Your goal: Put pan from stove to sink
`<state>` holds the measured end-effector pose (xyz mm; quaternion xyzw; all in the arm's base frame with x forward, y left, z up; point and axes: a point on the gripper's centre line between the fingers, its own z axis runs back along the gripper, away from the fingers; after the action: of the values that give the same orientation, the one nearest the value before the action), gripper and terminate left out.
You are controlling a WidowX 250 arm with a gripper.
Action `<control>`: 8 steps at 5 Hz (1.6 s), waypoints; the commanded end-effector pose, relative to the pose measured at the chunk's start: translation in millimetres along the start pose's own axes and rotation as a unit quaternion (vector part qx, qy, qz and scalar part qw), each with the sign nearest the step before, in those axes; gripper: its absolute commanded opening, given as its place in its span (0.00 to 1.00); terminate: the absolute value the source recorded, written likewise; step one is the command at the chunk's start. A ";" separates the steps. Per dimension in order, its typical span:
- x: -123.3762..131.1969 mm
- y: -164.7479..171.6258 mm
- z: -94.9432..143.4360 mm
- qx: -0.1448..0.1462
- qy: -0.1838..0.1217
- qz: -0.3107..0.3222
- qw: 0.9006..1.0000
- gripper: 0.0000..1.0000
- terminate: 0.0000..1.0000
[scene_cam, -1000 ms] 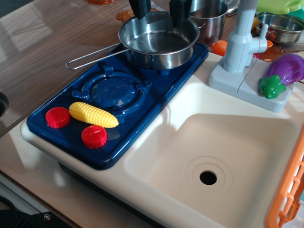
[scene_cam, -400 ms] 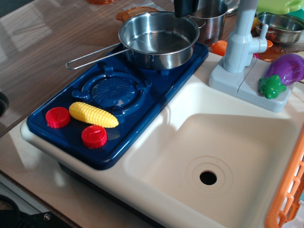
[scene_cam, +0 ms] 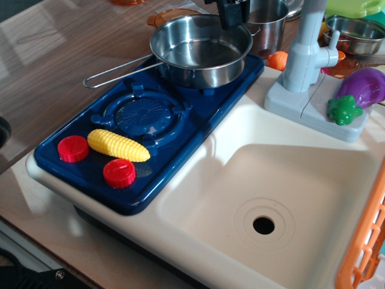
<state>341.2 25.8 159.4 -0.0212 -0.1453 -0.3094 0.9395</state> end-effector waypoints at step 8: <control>-16.2 -17.5 29.0 0.009 0.012 0.070 0.997 0.00 0.00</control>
<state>300.2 13.6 166.8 -0.0253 -0.1056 -0.2171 0.9701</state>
